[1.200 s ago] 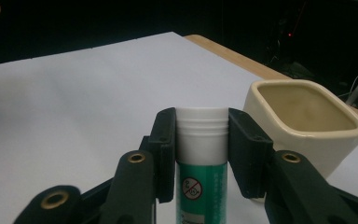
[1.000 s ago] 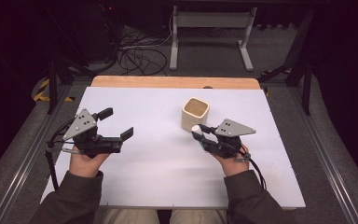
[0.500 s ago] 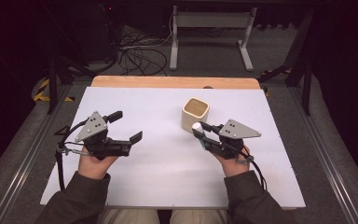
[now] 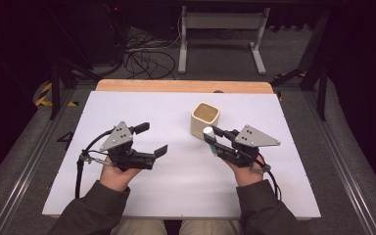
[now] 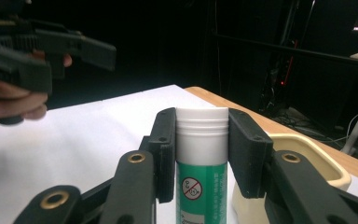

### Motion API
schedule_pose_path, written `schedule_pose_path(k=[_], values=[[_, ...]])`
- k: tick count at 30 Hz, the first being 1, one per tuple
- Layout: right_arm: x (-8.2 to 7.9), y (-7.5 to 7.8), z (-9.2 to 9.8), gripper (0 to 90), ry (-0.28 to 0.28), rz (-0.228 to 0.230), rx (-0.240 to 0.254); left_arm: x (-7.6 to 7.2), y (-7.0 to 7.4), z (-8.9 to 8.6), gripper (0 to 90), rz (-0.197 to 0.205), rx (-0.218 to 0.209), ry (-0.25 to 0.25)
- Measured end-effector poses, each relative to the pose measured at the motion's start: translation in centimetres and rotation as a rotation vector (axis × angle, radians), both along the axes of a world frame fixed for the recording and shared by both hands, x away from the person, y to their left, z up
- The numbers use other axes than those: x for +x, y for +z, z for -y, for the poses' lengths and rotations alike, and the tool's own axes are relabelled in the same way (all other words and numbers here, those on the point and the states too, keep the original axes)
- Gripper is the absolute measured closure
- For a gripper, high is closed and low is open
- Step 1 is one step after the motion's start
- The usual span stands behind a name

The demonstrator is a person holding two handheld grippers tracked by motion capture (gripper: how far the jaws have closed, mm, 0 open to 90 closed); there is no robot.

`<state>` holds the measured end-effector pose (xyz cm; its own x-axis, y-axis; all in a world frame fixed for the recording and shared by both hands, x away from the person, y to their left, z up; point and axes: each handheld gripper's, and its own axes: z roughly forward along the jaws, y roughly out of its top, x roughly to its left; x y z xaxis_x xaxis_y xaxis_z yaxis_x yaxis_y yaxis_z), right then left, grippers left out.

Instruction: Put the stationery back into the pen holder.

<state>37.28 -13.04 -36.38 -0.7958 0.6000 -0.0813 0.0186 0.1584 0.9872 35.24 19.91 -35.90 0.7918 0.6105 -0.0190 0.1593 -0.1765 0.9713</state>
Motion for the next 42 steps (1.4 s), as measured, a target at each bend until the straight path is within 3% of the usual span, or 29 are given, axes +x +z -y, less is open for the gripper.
schedule_pose_path(k=[5,17,29,38,42], values=[[-0.1,0.2,0.0,65.4,0.006,0.009,0.015,0.1,-0.4,1.2,8.5,-0.006,-0.015,-0.034],[-0.4,0.7,0.1,65.4,0.022,0.033,0.057,0.7,-0.7,3.3,15.9,-0.03,-0.108,-0.106],[-0.8,1.0,0.0,65.4,0.038,0.062,0.091,1.3,-0.9,6.8,19.0,-0.041,-0.107,-0.166],[-1.0,1.2,-0.1,65.4,0.047,0.084,0.117,1.8,-1.4,8.3,21.6,-0.066,-0.155,-0.188],[-1.1,1.2,-0.2,65.4,0.051,0.09,0.123,1.9,-1.4,9.0,22.5,-0.064,-0.153,-0.198]])
